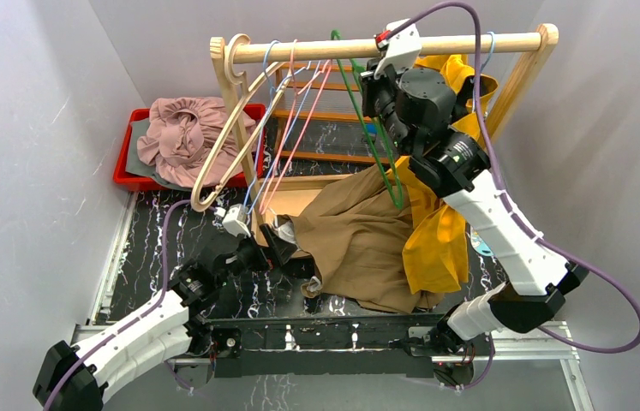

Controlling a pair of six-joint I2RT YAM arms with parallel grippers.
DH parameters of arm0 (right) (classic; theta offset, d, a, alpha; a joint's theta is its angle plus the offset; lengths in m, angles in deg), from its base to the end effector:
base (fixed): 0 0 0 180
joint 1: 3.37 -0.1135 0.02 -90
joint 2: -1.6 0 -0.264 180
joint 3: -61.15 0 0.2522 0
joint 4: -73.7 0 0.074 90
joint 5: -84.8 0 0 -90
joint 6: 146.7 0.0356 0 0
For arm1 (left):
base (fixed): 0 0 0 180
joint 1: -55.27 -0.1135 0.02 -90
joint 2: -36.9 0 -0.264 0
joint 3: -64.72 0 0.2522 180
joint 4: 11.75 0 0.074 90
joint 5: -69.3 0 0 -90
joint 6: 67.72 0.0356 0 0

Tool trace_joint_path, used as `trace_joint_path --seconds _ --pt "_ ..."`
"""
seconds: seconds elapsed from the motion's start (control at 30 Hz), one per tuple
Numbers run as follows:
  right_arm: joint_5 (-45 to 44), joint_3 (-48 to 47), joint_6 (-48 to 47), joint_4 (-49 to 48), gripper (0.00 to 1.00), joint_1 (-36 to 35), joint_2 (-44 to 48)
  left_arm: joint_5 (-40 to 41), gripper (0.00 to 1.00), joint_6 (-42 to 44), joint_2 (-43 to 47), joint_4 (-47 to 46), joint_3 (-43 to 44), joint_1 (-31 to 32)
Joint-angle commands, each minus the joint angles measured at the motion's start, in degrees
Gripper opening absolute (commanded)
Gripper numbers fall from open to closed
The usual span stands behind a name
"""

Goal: Remove the skirt from the hanger
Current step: Place the hanger at the clothesline.

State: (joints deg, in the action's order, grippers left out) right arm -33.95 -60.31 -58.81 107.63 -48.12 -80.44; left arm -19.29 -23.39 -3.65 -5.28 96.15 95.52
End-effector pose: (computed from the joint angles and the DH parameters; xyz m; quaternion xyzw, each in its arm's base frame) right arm 0.2130 0.1871 0.5452 -0.0904 0.6707 0.1052 0.7286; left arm 0.1333 -0.1117 0.2157 -0.0451 0.7952 -0.4049 0.4492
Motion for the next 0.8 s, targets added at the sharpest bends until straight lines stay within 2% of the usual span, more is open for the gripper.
trace_joint_path --seconds 0.0,0.37,0.47,0.53,0.57,0.63,0.7,0.73,0.77 --pt "-3.5 -2.4 -2.0 -9.2 0.00 0.0 -0.1 -1.7 0.99 -0.9 1.0 0.4 -0.1 0.2" --pt "-4.2 0.9 -0.7 -9.3 0.00 0.0 -3.7 -3.3 0.99 -0.5 -1.0 1.2 1.2 0.2" --pt "-4.1 2.1 0.4 -8.0 0.04 -0.1 -3.2 -3.8 0.98 0.0 -2.7 3.1 2.8 0.2" --pt "-3.4 3.9 1.0 -7.6 0.12 0.0 -1.9 -4.2 0.99 0.4 -3.3 3.5 3.4 0.2" --pt "-3.2 4.5 1.2 -6.9 0.16 0.0 -1.1 -4.4 0.98 0.5 -3.4 3.5 3.5 0.2" --pt "-2.2 4.7 2.1 -1.8 0.37 0.0 1.2 -4.5 0.98 0.3 -3.9 3.8 3.8 0.2" --pt "-0.1 4.9 3.3 3.8 0.63 0.0 4.3 -4.4 0.98 0.2 -4.8 5.4 4.8 0.2" --pt "2.2 5.7 3.6 6.0 0.83 0.0 7.3 -5.2 0.98 -0.8 -5.7 5.5 5.5 0.2" --pt "4.4 6.6 4.5 8.8 0.98 0.0 10.3 -6.0 0.98 -3.1 -6.6 4.4 5.7 0.2"
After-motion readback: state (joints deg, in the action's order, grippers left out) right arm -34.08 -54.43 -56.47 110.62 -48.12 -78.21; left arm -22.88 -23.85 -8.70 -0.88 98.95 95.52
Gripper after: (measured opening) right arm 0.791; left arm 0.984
